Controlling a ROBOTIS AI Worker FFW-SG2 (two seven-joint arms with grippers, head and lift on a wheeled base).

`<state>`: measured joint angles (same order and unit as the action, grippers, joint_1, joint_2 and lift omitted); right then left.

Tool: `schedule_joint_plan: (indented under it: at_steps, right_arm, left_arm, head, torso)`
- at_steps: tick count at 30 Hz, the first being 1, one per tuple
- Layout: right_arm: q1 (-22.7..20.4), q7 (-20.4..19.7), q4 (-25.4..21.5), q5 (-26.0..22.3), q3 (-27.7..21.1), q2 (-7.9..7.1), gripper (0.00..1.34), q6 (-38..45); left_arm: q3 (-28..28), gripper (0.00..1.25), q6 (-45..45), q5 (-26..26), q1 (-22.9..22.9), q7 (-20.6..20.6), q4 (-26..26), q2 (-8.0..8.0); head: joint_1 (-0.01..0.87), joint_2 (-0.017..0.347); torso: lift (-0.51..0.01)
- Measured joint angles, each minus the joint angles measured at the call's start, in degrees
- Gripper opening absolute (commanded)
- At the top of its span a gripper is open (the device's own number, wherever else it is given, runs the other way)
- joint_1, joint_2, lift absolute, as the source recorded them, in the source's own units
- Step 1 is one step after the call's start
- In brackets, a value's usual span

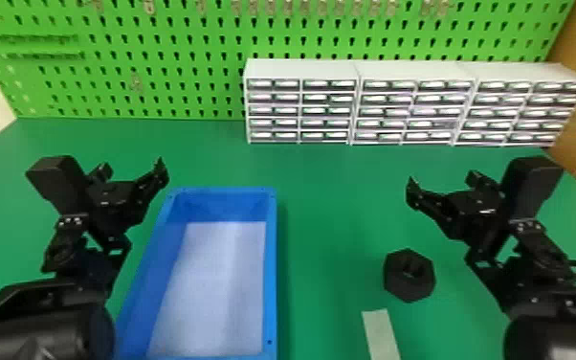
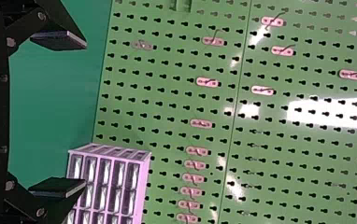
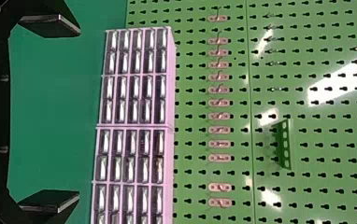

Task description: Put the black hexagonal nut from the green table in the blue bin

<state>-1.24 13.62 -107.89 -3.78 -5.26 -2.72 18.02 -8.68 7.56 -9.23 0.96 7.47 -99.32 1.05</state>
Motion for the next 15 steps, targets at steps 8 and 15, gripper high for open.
schedule_joint_plan:
  at_steps: [8,15]
  right_arm:
    - [0.0,0.0,-0.1,0.0,0.0,0.01,1.26,0.0]
    - [0.0,0.0,-0.1,0.0,0.0,0.08,1.26,0.1]
  left_arm:
    - [0.0,1.02,0.0,0.0,0.0,0.0,0.0,0.00]
    - [0.1,1.02,0.0,0.0,0.0,0.0,0.0,0.00]
  head:
    - [0.686,0.051]
    - [0.686,0.051]
  torso:
    - [-0.097]
    - [-0.097]
